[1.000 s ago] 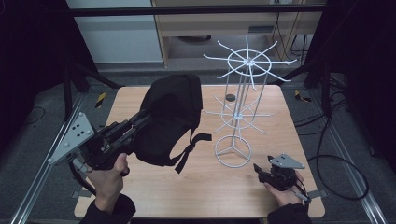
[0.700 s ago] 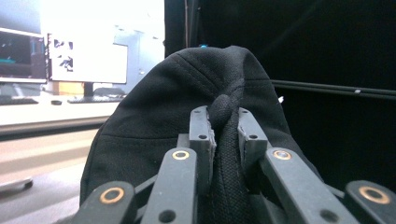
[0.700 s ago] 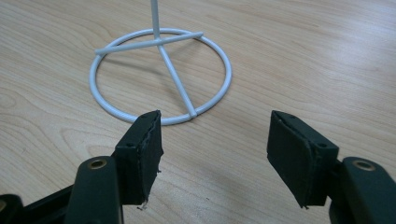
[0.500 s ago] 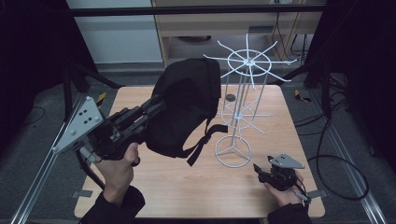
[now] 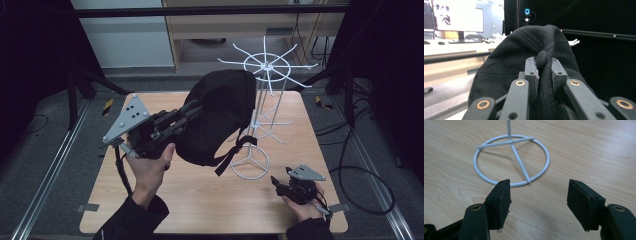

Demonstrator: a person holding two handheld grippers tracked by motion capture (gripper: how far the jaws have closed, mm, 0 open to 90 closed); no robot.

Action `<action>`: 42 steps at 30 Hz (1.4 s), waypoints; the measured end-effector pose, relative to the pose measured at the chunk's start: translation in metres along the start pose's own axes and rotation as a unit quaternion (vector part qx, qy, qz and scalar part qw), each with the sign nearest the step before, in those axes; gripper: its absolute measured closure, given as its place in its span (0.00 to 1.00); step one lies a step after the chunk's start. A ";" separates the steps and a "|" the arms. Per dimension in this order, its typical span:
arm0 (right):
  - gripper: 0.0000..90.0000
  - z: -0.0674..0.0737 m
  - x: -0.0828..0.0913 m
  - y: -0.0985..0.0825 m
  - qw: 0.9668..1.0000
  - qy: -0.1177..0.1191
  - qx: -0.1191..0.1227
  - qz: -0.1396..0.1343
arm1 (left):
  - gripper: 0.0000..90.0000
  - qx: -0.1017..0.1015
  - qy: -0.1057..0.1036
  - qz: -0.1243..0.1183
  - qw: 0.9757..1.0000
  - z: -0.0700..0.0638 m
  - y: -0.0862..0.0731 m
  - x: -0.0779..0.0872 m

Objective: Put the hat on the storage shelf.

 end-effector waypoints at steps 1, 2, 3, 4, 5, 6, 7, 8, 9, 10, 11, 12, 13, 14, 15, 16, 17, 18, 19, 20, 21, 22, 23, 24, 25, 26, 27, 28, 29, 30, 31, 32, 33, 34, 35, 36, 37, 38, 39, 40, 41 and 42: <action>0.40 0.000 0.000 0.000 1.000 -0.001 0.003 0.000 | 0.88 0.002 -0.001 0.003 1.000 0.001 -0.003 -0.001; 0.40 0.000 0.000 0.000 1.000 -0.001 0.003 0.000 | 0.88 0.004 -0.003 0.006 1.000 0.003 -0.005 -0.002; 0.40 0.000 0.000 0.000 1.000 0.000 0.002 0.001 | 0.88 0.006 -0.003 0.009 1.000 0.004 -0.008 -0.004; 0.40 0.000 0.000 0.000 1.000 0.000 0.002 0.002 | 0.88 0.006 -0.003 0.014 1.000 0.005 -0.011 -0.005; 0.40 0.000 -0.001 0.000 1.000 -0.001 0.003 0.001 | 0.88 0.005 -0.001 0.018 1.000 0.006 -0.014 -0.006; 0.40 0.000 -0.001 0.000 1.000 -0.001 0.003 0.002 | 0.88 0.005 0.001 0.023 1.000 0.007 -0.017 -0.008; 0.40 0.000 -0.001 0.000 1.000 -0.001 0.003 0.002 | 0.87 0.006 0.002 0.028 1.000 0.008 -0.021 -0.009; 0.40 0.001 -0.001 0.000 1.000 0.000 0.004 0.002 | 0.87 0.006 0.004 0.033 0.999 0.009 -0.024 -0.011; 0.40 0.001 -0.001 0.000 1.000 0.000 0.004 0.002 | 0.87 0.006 0.006 0.040 0.999 0.010 -0.028 -0.013; 0.40 0.001 -0.001 0.000 1.000 0.000 0.005 0.003 | 0.87 0.004 0.010 0.045 0.999 0.011 -0.031 -0.015; 0.40 0.001 -0.001 0.000 1.000 0.000 0.003 0.004 | 0.87 0.004 0.011 0.049 0.999 0.011 -0.034 -0.017; 0.40 0.001 -0.001 0.000 1.000 0.001 0.003 0.004 | 0.87 0.004 0.011 0.054 0.998 0.012 -0.037 -0.019; 0.40 0.001 -0.001 0.000 1.000 0.000 0.004 0.005 | 0.87 0.004 0.011 0.058 0.998 0.012 -0.039 -0.021; 0.40 0.001 -0.001 0.000 1.000 0.000 0.003 0.005 | 0.87 0.005 0.012 0.061 0.998 0.012 -0.041 -0.023; 0.40 0.001 -0.001 0.000 1.000 0.000 0.003 0.005 | 0.87 0.006 0.013 0.064 0.998 0.012 -0.043 -0.026; 0.40 0.001 -0.001 0.000 1.000 0.001 0.003 0.006 | 0.87 0.005 0.013 0.068 0.998 0.012 -0.045 -0.028; 0.40 0.001 -0.001 0.000 1.000 0.000 0.004 0.006 | 0.87 0.005 0.013 0.070 0.997 0.012 -0.047 -0.031; 0.40 0.001 -0.001 0.000 1.000 0.000 0.004 0.006 | 0.87 0.005 0.012 0.073 0.997 0.012 -0.048 -0.033; 0.40 0.001 -0.001 0.000 1.000 0.000 0.004 0.006 | 0.86 0.006 0.013 0.074 0.997 0.011 -0.049 -0.035; 0.40 0.001 -0.001 0.000 1.000 0.000 0.005 0.006 | 0.86 0.006 0.013 0.075 0.997 0.011 -0.050 -0.037; 0.40 0.001 -0.001 -0.001 1.000 0.000 0.005 0.006 | 0.86 0.005 0.014 0.078 0.997 0.011 -0.052 -0.039; 0.40 0.001 -0.001 -0.001 1.000 0.001 0.006 0.006 | 0.85 0.005 0.015 0.081 0.997 0.011 -0.052 -0.041; 0.40 0.001 -0.001 -0.001 1.000 0.001 0.006 0.006 | 0.85 0.004 0.016 0.082 0.996 0.011 -0.053 -0.042; 0.40 0.001 -0.001 -0.001 1.000 0.001 0.005 0.006 | 0.85 0.005 0.016 0.084 0.996 0.011 -0.054 -0.043; 0.40 0.001 -0.001 -0.001 1.000 0.001 0.006 0.006 | 0.84 0.004 0.018 0.085 0.996 0.011 -0.055 -0.044; 0.40 0.001 -0.001 -0.001 1.000 0.001 0.006 0.006 | 0.82 0.004 0.020 0.085 0.996 0.012 -0.055 -0.043; 0.40 0.002 -0.001 -0.001 1.000 0.001 0.005 0.006 | 0.79 0.004 0.021 0.084 0.996 0.013 -0.056 -0.043; 0.40 0.002 -0.001 -0.001 1.000 0.002 0.006 0.007 | 0.76 0.005 0.021 0.083 0.996 0.013 -0.057 -0.041; 0.40 0.001 -0.001 -0.001 1.000 0.002 0.005 0.007 | 0.73 0.006 0.021 0.082 0.996 0.014 -0.058 -0.039; 0.40 0.002 -0.001 -0.001 1.000 0.002 0.005 0.007 | 0.70 0.006 0.022 0.083 0.996 0.015 -0.059 -0.037; 0.40 0.002 -0.001 -0.001 1.000 0.002 0.005 0.007 | 0.66 0.008 0.022 0.082 0.996 0.016 -0.061 -0.033; 0.40 0.001 -0.001 -0.001 1.000 0.001 0.006 0.007 | 0.63 0.007 0.023 0.082 0.996 0.016 -0.063 -0.029; 0.40 0.001 -0.001 -0.001 1.000 0.001 0.005 0.007 | 0.60 0.006 0.023 0.083 0.996 0.017 -0.065 -0.025; 0.39 0.002 -0.001 -0.001 1.000 0.002 0.004 0.007 | 0.56 0.005 0.023 0.085 0.996 0.017 -0.069 -0.022; 0.39 0.001 -0.001 -0.001 1.000 0.002 0.004 0.007 | 0.52 0.004 0.024 0.086 0.996 0.018 -0.072 -0.017; 0.39 0.001 -0.001 -0.001 1.000 0.001 0.003 0.007 | 0.50 0.001 0.027 0.088 0.996 0.019 -0.076 -0.012; 0.39 0.001 -0.001 -0.001 1.000 0.001 0.003 0.007 | 0.48 -0.002 0.033 0.090 0.995 0.020 -0.080 -0.007; 0.39 0.001 -0.001 -0.001 1.000 0.000 0.003 0.007 | 0.46 -0.004 0.038 0.092 0.995 0.021 -0.084 -0.002; 0.39 0.001 -0.001 -0.001 1.000 0.000 0.003 0.007 | 0.44 -0.006 0.042 0.093 0.995 0.023 -0.089 0.004; 0.39 0.001 -0.001 -0.001 1.000 0.000 0.003 0.007 | 0.43 -0.006 0.046 0.096 0.994 0.025 -0.094 0.010; 0.39 0.001 -0.001 -0.001 1.000 0.000 0.003 0.007 | 0.42 -0.004 0.051 0.099 0.994 0.028 -0.100 0.015; 0.39 0.001 -0.001 -0.001 1.000 0.000 0.003 0.007 | 0.41 -0.001 0.058 0.102 0.993 0.031 -0.106 0.020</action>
Point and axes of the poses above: each handheld gripper's, and its own axes: x roughly backward along the jaws, y roughly out of its top, z roughly to its left, the point moved 5 cm from there along -x, roughly forward along the jaws, and after that the axes turned 9 degrees about z, right-handed, at the moved point
